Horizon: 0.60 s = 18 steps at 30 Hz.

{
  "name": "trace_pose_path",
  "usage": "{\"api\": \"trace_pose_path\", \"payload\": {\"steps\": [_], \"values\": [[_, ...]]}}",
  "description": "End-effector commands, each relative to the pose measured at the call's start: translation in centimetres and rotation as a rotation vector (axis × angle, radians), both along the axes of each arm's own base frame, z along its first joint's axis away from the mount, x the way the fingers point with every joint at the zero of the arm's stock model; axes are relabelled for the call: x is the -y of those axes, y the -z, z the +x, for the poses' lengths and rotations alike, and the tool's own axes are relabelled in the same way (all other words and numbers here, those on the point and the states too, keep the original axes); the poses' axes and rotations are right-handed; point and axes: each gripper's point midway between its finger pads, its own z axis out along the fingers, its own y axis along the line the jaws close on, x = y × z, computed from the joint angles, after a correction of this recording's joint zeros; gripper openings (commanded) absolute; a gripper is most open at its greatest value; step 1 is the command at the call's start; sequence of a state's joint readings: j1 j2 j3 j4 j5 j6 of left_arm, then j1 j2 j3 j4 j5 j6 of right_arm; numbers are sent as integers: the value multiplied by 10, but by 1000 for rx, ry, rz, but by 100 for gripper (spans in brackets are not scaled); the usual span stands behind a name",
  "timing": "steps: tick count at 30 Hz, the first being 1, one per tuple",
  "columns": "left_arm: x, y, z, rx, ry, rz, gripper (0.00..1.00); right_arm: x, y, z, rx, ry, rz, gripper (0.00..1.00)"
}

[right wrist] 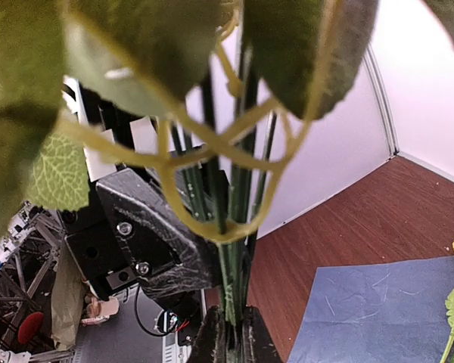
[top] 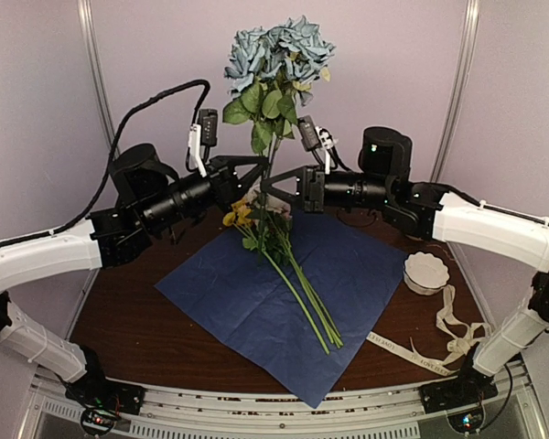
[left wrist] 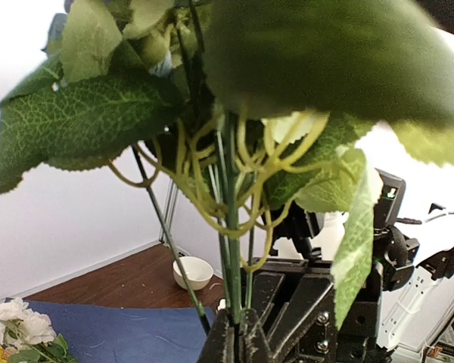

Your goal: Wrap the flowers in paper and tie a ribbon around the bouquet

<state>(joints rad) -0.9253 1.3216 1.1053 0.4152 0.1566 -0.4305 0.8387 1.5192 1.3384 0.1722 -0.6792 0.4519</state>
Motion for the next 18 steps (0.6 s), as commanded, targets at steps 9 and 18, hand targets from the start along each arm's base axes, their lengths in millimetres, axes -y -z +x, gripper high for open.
{"api": "trace_pose_path", "payload": {"steps": [9,18], "values": [[-77,51,57,-292,-495,254,98,48,115,61,-169,293,-481,0],[-216,283,77,-1025,-759,572,98,75,242,70,-322,358,-912,0]]}}
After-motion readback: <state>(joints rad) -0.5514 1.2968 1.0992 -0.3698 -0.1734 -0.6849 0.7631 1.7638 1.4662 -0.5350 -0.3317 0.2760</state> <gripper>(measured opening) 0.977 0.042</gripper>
